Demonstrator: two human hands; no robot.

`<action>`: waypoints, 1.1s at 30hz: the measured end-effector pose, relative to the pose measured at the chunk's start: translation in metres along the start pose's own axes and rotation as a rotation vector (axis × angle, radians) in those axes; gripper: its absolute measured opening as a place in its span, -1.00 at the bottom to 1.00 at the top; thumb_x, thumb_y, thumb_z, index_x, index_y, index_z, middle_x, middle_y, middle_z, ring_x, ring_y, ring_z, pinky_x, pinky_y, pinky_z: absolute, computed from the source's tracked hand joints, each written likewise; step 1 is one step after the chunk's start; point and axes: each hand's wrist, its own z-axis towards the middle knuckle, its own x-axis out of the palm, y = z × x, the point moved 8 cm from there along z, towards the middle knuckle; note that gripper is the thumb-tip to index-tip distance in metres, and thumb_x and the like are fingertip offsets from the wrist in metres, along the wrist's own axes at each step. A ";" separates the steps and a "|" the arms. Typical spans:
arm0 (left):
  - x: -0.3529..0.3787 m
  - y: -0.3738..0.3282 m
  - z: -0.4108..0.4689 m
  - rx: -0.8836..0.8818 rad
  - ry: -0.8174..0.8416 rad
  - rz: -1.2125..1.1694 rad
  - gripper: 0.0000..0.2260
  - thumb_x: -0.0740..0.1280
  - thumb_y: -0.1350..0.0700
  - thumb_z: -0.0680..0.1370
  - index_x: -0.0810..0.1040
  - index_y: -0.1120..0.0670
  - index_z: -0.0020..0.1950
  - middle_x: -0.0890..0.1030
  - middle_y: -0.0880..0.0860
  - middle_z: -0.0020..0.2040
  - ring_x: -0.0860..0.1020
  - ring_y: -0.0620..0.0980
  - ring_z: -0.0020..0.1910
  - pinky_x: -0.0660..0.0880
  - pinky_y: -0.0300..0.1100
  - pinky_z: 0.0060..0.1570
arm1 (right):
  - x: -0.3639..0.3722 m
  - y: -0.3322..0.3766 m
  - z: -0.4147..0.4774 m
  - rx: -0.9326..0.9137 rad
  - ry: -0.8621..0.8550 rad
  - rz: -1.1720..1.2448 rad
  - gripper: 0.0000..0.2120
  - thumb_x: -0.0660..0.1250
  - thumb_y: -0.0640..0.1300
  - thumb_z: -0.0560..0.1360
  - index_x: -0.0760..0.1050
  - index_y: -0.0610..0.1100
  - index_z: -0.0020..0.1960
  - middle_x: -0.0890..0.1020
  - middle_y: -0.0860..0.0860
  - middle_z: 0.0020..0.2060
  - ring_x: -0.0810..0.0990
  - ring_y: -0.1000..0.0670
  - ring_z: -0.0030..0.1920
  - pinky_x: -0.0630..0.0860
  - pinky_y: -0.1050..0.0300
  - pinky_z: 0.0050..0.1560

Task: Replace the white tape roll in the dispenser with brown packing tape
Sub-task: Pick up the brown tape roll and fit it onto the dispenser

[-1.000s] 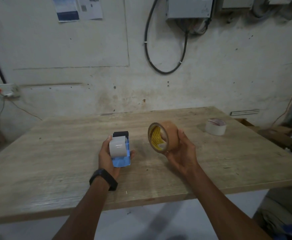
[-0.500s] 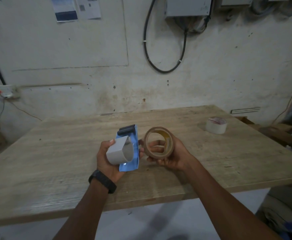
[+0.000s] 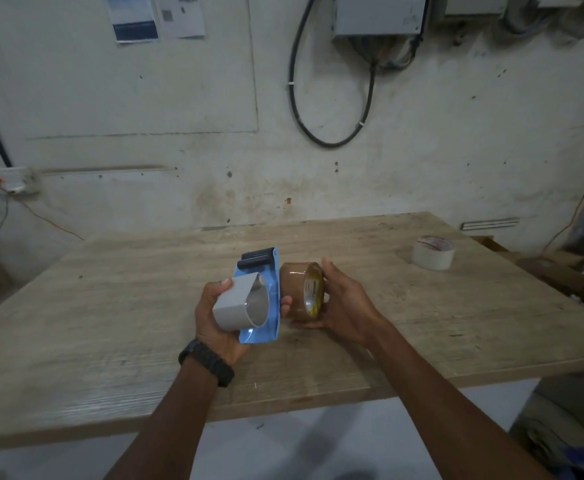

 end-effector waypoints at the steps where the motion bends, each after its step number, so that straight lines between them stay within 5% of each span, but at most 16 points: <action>1: 0.002 -0.001 -0.001 0.010 0.016 -0.014 -0.43 0.54 -0.06 0.20 0.63 0.28 0.07 0.58 0.38 0.09 0.61 0.43 0.02 0.62 0.16 -0.02 | 0.005 0.001 -0.002 -0.045 0.063 -0.002 -0.37 0.43 0.14 0.48 0.38 -0.13 0.43 0.43 -0.38 0.37 0.47 -0.45 0.30 0.37 -0.48 0.27; 4: -0.002 -0.002 -0.001 0.027 0.002 -0.055 -0.45 0.53 -0.06 0.22 0.64 0.26 0.09 0.61 0.34 0.09 0.61 0.40 0.03 0.62 0.16 -0.01 | 0.010 0.003 -0.004 -0.168 0.177 -0.097 -0.30 0.54 -0.26 0.41 0.32 0.05 0.42 0.37 -0.39 0.39 0.44 -0.44 0.33 0.39 -0.44 0.26; 6: -0.004 -0.004 0.000 0.046 -0.029 -0.066 -0.46 0.51 -0.06 0.23 0.64 0.23 0.09 0.60 0.32 0.09 0.59 0.36 0.05 0.62 0.15 0.00 | 0.014 0.001 -0.011 -0.193 0.155 -0.200 -0.26 0.55 -0.33 0.38 0.31 0.09 0.40 0.48 -0.35 0.32 0.53 -0.35 0.29 0.47 -0.35 0.25; 11: -0.015 -0.007 0.001 0.064 -0.088 -0.006 -0.37 0.52 -0.09 0.27 0.56 0.21 0.24 0.52 0.31 0.23 0.52 0.29 0.13 0.51 0.12 0.15 | 0.008 0.002 -0.014 -0.241 -0.024 -0.301 -0.40 0.53 -0.15 0.41 0.37 0.15 0.35 0.55 -0.15 0.28 0.65 -0.21 0.17 0.61 -0.24 0.10; 14: -0.019 -0.014 0.004 0.117 -0.128 -0.024 -0.25 0.50 -0.07 0.28 0.44 0.24 0.38 0.50 0.32 0.29 0.49 0.38 0.23 0.53 0.17 0.19 | 0.003 0.007 -0.010 -0.259 -0.088 -0.128 -0.50 0.49 -0.06 0.42 0.40 -0.04 0.31 0.55 -0.17 0.24 0.66 -0.26 0.09 0.65 -0.11 -0.15; 16: -0.024 -0.016 0.004 0.149 -0.199 -0.037 -0.41 0.47 -0.04 0.32 0.51 0.22 0.27 0.57 0.27 0.16 0.50 0.40 0.23 0.54 0.22 0.20 | 0.000 0.010 -0.008 -0.286 -0.108 -0.066 -0.50 0.45 -0.01 0.43 0.42 -0.15 0.29 0.63 -0.13 0.13 0.66 -0.28 0.09 0.65 -0.14 -0.12; 19: -0.032 -0.014 0.006 0.147 -0.301 0.026 -0.70 0.28 0.01 0.50 0.58 0.17 0.11 0.65 0.19 -0.03 0.64 0.25 -0.04 0.53 0.17 0.19 | 0.000 0.011 -0.006 -0.324 -0.089 -0.082 -0.57 0.43 -0.01 0.46 0.47 -0.12 0.27 0.68 -0.09 0.08 0.62 -0.37 0.15 0.58 -0.33 0.03; 23: -0.032 -0.008 0.008 0.099 -0.440 0.208 -0.36 0.43 0.01 0.33 0.48 0.24 0.36 0.57 0.29 0.14 0.57 0.30 0.08 0.54 0.20 0.10 | 0.007 0.010 -0.008 -0.326 -0.060 -0.145 -0.57 0.40 -0.02 0.47 0.49 -0.05 0.31 0.56 -0.19 0.26 0.61 -0.34 0.16 0.64 -0.17 -0.09; 26: -0.030 -0.003 0.013 0.099 -0.401 0.328 -0.61 0.38 0.08 0.45 0.56 0.12 0.27 0.59 0.22 0.12 0.58 0.23 0.02 0.58 0.10 -0.08 | 0.009 0.009 -0.011 -0.329 -0.057 -0.181 -0.50 0.42 0.06 0.43 0.49 -0.02 0.33 0.55 -0.18 0.28 0.62 -0.26 0.17 0.63 -0.09 -0.15; 28: -0.027 -0.002 0.015 0.106 -0.376 0.369 -0.76 0.31 0.15 0.55 0.60 0.03 0.20 0.62 0.17 0.12 0.60 0.17 0.02 0.57 0.17 0.02 | 0.011 0.009 -0.013 -0.326 -0.045 -0.201 -0.50 0.41 0.10 0.42 0.51 0.00 0.33 0.56 -0.17 0.28 0.60 -0.26 0.20 0.62 -0.06 -0.17; 33: -0.028 -0.007 0.015 0.133 -0.391 0.346 -0.66 0.27 0.20 0.57 0.52 0.10 0.35 0.61 0.18 0.17 0.58 0.21 0.10 0.49 0.29 0.19 | 0.014 0.009 -0.018 -0.319 -0.056 -0.231 -0.61 0.35 0.07 0.49 0.56 0.00 0.29 0.62 -0.14 0.23 0.63 -0.22 0.17 0.62 -0.05 -0.19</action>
